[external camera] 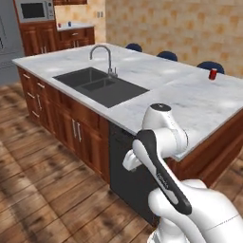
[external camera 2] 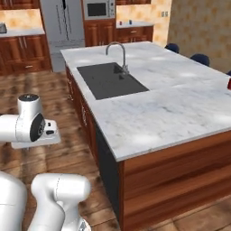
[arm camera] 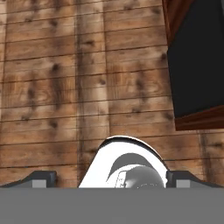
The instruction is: Four empty soda cans are scattered around the kitchen. Gather all the cans and cluster them next to the stove for recycling.
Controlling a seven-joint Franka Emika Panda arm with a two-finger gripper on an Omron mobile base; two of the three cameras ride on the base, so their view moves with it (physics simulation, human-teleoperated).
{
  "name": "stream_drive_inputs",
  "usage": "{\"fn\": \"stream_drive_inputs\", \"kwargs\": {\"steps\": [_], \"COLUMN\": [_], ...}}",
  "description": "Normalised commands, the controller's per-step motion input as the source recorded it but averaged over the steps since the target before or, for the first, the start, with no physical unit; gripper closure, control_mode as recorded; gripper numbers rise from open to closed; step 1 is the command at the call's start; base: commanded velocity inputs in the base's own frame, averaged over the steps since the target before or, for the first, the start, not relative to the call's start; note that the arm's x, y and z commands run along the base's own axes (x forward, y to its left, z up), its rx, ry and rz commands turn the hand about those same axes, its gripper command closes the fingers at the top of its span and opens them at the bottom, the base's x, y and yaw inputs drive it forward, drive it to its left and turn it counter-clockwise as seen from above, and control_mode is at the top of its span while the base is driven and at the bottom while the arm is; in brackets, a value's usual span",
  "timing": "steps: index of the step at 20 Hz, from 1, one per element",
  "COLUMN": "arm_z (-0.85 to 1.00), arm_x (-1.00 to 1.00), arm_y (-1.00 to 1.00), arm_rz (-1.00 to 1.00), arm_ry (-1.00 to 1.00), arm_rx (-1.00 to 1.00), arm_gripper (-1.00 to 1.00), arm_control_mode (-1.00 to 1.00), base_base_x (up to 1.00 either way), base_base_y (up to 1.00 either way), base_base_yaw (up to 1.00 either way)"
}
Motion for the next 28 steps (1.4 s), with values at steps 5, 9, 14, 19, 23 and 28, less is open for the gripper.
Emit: {"fn": "stream_drive_inputs", "kwargs": {"steps": [5,9,14,19,23,28], "arm_z": [0.0,0.0,0.0,0.0,0.0,0.0], "arm_x": [0.0,0.0,0.0,0.0,0.0,0.0], "arm_y": [0.0,0.0,0.0,0.0,0.0,0.0], "arm_rz": [0.0,0.0,0.0,0.0,0.0,0.0], "arm_ry": [0.0,0.0,0.0,0.0,0.0,0.0], "arm_rx": [0.0,0.0,0.0,0.0,0.0,0.0], "arm_gripper": [-1.0,-1.0,-1.0,-1.0,-1.0,-1.0], "arm_control_mode": [1.0,1.0,1.0,1.0,1.0,1.0], "base_base_x": [-0.64,-0.37,-0.12,0.37,0.76,0.22], "base_base_y": [-0.99,-1.0,-1.0,-1.0,-1.0,-1.0], "base_base_yaw": [-0.05,-0.18,-0.18,-0.01,0.0,-0.07]}}
